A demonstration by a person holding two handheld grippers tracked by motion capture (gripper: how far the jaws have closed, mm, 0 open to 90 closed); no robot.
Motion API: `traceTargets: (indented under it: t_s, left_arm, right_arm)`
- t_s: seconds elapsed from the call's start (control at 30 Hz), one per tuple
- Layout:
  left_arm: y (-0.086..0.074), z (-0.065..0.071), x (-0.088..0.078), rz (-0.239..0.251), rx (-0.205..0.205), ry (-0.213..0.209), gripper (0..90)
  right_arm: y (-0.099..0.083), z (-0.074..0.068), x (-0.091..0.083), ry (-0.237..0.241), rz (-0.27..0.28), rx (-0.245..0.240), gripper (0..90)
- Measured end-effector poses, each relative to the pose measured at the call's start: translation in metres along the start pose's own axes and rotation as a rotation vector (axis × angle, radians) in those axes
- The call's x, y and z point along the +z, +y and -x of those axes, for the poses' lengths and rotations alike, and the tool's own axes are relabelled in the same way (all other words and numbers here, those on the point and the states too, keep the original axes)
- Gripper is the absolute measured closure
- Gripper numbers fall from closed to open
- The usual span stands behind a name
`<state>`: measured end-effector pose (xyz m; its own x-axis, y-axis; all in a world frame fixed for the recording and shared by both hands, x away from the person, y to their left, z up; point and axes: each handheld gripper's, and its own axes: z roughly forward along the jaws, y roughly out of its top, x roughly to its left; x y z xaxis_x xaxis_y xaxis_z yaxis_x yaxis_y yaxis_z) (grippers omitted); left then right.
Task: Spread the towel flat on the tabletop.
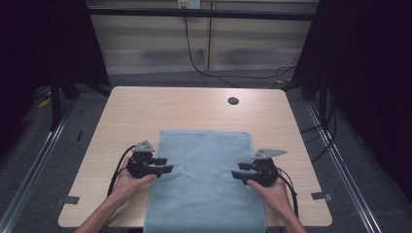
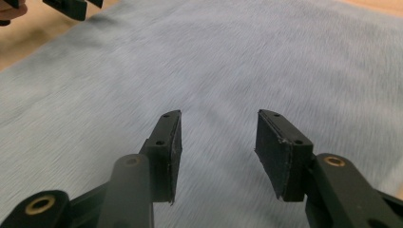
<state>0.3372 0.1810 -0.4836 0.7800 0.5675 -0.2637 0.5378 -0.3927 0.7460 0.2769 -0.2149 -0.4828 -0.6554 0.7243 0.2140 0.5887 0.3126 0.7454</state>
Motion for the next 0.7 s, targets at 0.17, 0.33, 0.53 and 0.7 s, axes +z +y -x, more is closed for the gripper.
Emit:
traceTargets:
  t_s: [0.17,0.33,0.53,0.7]
  left_arm:
    - [0.011,-0.017,0.004,0.005,-0.009,0.073,53.2]
    - [0.001,-0.032,0.016,-0.029,-0.031,0.070,47.1]
    - [-0.012,-0.016,0.014,-0.030,0.081,0.112,46.4]
    - [-0.025,0.001,0.001,-0.056,0.089,0.074,46.7]
  right_arm:
    - [0.020,0.012,0.029,-0.006,-0.019,0.002,50.1]
    - [0.014,0.005,0.047,0.009,-0.071,-0.022,49.9]
    - [-0.003,-0.014,0.036,0.049,-0.057,-0.043,49.9]
    - [-0.014,-0.031,0.023,0.091,-0.094,-0.019,49.9]
